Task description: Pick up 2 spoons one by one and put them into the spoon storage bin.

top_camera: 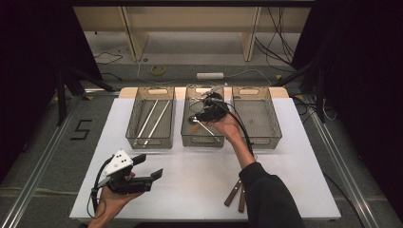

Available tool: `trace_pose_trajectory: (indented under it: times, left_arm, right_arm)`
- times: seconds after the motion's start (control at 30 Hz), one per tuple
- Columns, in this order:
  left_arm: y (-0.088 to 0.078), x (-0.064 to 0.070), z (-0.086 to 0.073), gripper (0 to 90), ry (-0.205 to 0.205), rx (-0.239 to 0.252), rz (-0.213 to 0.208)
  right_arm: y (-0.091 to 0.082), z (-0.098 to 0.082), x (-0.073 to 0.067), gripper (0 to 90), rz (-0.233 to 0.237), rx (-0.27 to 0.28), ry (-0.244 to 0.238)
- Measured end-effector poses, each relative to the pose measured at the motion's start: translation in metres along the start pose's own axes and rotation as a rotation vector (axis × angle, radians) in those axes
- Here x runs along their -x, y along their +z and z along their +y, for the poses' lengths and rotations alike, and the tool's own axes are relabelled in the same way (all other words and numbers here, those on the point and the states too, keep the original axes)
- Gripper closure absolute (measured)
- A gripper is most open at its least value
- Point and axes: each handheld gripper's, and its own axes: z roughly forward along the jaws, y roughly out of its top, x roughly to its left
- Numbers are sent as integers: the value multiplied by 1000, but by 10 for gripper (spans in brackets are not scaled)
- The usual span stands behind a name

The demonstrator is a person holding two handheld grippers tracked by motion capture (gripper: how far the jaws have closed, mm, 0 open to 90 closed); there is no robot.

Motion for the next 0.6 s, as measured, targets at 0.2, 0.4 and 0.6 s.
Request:
trace_pose_trajectory:
  times: [0.2,0.4,0.6]
  left_arm:
    - [0,0,0,182,1,2,1]
    - [0,-1,0,182,-1,2,4]
    - [0,-1,0,181,-8,4,6]
  right_arm:
    - [-23,-6,-15,448,48,59,-37]
    - [-46,-24,-34,372,99,92,-74]
    - [-64,-51,-47,349,140,125,-87]
